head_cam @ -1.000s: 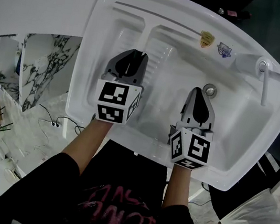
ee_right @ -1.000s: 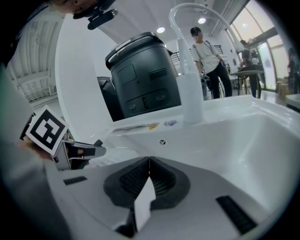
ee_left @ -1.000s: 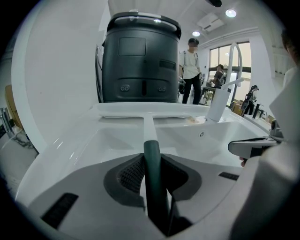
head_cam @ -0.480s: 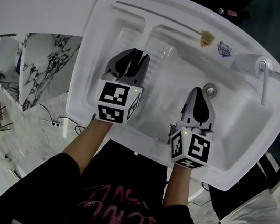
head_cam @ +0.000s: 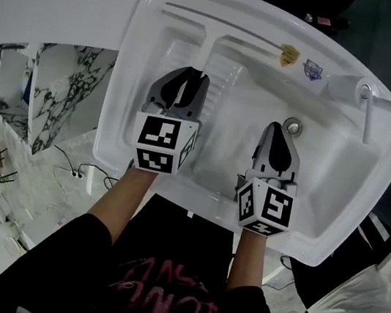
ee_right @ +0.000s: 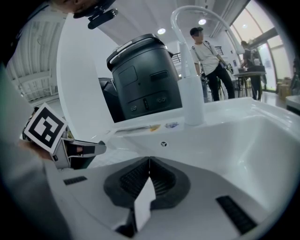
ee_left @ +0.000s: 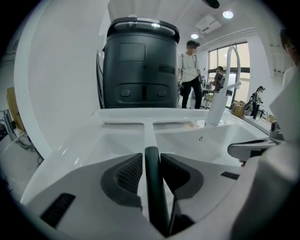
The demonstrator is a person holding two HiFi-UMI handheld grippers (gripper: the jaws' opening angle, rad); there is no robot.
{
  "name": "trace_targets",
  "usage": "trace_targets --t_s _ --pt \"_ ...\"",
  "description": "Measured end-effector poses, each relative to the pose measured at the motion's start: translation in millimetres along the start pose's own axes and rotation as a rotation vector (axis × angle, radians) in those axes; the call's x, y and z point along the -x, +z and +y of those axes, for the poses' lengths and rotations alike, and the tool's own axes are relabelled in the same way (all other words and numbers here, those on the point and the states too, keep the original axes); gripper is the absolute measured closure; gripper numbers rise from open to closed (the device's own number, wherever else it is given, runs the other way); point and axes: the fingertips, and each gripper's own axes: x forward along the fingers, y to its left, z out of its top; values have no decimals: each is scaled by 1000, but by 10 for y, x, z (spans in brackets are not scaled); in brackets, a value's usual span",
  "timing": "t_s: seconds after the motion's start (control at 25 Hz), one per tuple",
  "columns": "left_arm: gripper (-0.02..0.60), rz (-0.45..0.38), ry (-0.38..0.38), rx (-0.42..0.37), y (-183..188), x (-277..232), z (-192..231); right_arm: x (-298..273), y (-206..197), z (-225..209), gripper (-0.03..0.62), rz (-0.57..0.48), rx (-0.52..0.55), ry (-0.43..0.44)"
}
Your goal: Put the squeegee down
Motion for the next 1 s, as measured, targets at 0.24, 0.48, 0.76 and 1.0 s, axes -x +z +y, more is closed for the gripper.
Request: trace_targets --t_s 0.24,0.48,0.76,1.0 --pt "465 -29 0 5 80 90 -12 37 54 45 572 -10 8 3" --pt "466 -55 3 6 166 193 -19 98 121 95 572 -30 15 9" --pt "550 -100 38 6 250 334 30 148 171 132 573 -41 21 12" --pt "571 -99 45 24 207 374 45 170 176 151 572 -45 21 17"
